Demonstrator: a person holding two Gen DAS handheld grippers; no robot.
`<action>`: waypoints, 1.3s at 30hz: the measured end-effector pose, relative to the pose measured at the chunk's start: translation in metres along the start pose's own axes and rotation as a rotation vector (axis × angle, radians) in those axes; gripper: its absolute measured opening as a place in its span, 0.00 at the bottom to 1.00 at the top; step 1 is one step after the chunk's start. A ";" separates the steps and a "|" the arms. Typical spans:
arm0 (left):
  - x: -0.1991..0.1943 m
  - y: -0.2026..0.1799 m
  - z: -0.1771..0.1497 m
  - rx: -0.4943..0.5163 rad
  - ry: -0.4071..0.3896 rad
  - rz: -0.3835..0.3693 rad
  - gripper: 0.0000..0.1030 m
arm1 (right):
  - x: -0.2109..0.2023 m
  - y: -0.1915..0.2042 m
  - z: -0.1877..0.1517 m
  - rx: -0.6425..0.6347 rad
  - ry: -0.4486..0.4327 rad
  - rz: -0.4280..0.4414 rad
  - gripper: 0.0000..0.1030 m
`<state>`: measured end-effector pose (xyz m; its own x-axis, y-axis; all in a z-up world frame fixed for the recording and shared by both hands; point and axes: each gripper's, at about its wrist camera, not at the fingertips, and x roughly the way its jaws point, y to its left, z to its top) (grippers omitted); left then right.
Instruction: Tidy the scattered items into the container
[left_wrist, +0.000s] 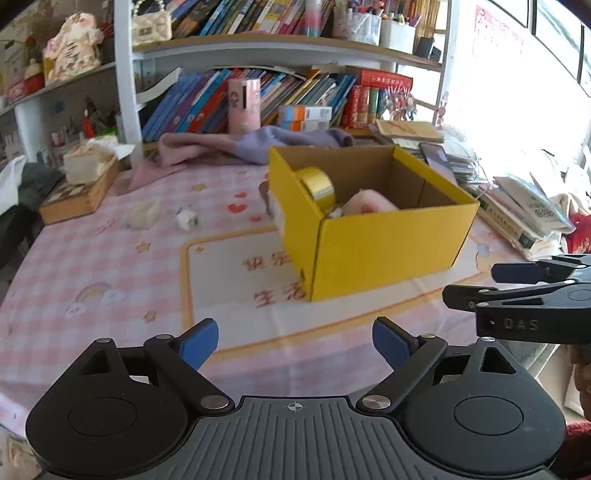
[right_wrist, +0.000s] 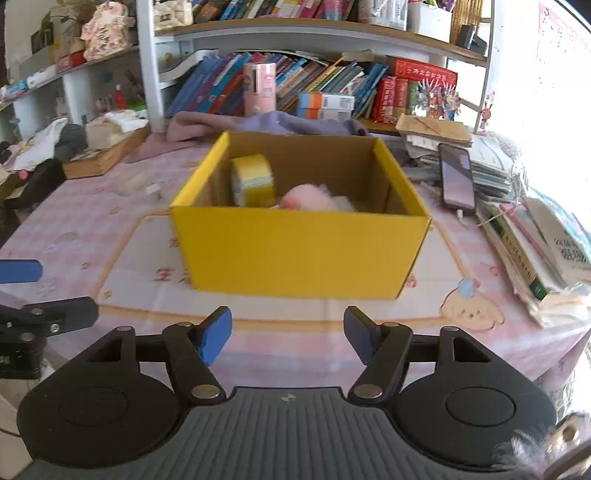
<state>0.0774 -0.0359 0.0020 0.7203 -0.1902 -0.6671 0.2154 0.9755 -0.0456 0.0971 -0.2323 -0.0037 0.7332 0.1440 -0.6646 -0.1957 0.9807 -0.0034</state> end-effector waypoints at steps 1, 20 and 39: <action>-0.003 0.003 -0.003 0.002 -0.001 -0.002 0.90 | -0.005 0.006 -0.003 -0.004 -0.009 -0.001 0.68; -0.057 0.051 -0.036 0.007 -0.070 0.035 0.90 | -0.032 0.089 -0.002 -0.061 -0.025 0.091 0.75; -0.069 0.098 -0.043 -0.103 -0.127 0.101 0.90 | -0.034 0.144 0.011 -0.215 -0.088 0.124 0.74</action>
<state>0.0200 0.0774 0.0116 0.8137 -0.0972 -0.5731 0.0738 0.9952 -0.0640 0.0516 -0.0947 0.0266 0.7473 0.2812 -0.6021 -0.4143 0.9055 -0.0913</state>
